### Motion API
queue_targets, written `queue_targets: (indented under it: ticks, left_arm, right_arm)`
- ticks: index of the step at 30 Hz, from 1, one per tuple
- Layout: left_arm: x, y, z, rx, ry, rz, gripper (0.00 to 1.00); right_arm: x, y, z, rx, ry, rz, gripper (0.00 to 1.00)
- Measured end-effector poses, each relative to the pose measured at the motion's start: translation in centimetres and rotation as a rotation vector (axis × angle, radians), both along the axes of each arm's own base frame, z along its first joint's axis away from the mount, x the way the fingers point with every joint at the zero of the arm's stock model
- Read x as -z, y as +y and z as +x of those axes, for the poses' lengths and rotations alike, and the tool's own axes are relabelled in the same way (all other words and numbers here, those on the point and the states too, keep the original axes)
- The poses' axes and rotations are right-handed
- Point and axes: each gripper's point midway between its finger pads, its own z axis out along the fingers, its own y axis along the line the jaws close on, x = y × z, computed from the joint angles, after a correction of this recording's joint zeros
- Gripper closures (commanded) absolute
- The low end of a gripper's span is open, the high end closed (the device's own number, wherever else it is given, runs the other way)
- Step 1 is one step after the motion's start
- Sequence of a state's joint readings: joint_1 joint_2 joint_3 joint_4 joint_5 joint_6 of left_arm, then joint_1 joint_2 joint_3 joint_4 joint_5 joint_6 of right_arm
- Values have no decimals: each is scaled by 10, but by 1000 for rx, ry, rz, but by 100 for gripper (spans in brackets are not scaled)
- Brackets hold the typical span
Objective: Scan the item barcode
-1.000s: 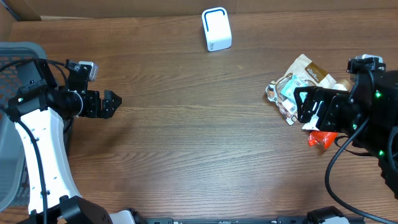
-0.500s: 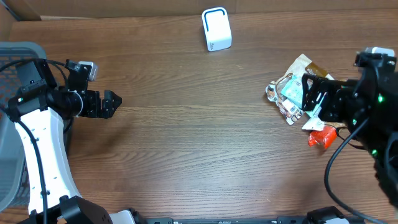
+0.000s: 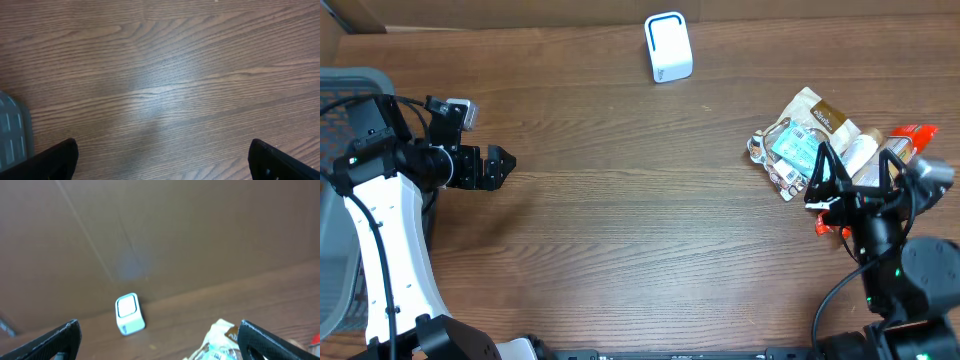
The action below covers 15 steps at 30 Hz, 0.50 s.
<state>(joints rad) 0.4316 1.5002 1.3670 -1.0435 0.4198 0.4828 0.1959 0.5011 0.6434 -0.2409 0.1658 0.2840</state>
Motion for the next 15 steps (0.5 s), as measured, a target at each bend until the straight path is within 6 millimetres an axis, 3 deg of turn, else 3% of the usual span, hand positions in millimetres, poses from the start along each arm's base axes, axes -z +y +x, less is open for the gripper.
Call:
queue_targets:
  ticks: [7, 15]
  left_arm:
    - [0, 0, 0, 0, 0, 0, 0]
    - [0, 0, 0, 0, 0, 0, 1]
  right_arm:
    - [37, -4, -14, 4, -168, 34, 0]
    - [75, -5, -20, 8, -217, 44, 0]
